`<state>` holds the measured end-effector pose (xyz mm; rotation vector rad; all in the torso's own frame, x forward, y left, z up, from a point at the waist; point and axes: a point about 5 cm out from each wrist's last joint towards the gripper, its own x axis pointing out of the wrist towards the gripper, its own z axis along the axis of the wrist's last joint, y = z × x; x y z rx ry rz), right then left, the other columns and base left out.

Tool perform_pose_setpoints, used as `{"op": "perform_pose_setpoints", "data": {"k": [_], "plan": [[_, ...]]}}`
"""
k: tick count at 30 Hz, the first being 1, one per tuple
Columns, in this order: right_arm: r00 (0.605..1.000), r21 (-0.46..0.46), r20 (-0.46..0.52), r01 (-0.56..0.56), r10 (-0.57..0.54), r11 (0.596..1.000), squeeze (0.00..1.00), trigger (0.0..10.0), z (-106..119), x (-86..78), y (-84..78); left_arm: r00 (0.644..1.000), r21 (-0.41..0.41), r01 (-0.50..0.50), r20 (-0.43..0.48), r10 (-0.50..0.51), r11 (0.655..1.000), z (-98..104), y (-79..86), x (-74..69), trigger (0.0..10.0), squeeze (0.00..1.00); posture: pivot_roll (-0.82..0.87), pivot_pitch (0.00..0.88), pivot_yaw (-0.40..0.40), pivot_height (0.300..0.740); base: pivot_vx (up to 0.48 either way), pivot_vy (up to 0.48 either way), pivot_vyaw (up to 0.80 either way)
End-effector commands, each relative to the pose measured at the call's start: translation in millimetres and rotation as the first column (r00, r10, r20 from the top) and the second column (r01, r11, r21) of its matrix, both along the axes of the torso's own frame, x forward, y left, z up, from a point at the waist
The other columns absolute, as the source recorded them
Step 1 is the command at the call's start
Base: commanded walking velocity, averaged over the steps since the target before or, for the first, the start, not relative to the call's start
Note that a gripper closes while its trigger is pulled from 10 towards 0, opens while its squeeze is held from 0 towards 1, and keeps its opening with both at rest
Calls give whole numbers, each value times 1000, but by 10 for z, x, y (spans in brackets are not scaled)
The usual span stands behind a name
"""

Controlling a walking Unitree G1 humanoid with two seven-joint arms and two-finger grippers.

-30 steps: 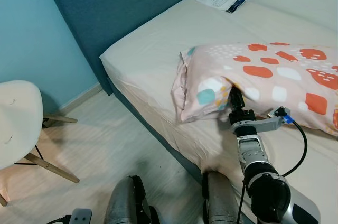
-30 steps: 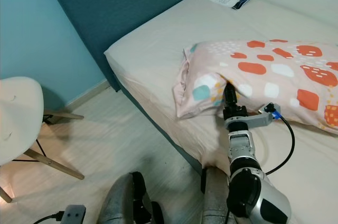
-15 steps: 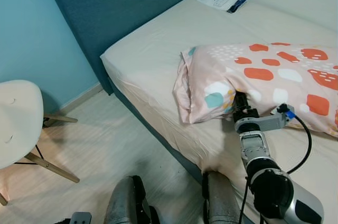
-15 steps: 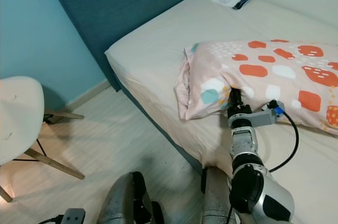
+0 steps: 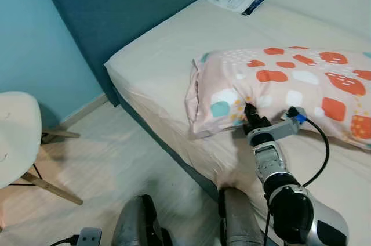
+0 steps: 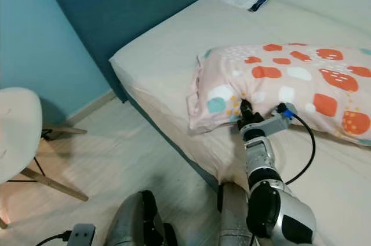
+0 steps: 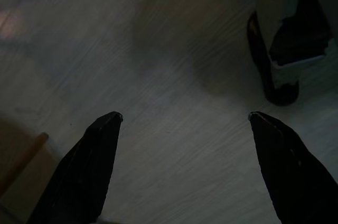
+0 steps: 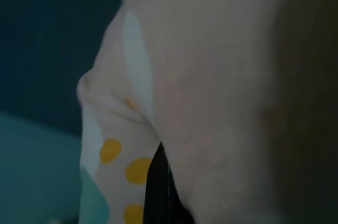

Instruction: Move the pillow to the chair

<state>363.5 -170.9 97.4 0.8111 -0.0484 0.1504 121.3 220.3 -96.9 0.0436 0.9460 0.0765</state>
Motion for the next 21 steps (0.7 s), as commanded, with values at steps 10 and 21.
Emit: {"op": "perform_pose_setpoints", "data": {"k": [10, 21], "plan": [[890, -291, 74, -413, 451, 863, 0, 0, 213, 19, 974, 999, -22, -11, -52, 10, 1000, -45, -114, -1, 10000, 0, -26, 132, 10, 591, 0, 0, 0], [816, -236, 66, -546, 574, 804, 0, 0, 149, -76, 1192, 968, -4, -218, 124, 217, 976, 199, 196, 461, 10000, 0, -49, 58, -31, 636, 0, 0, 0]]}}
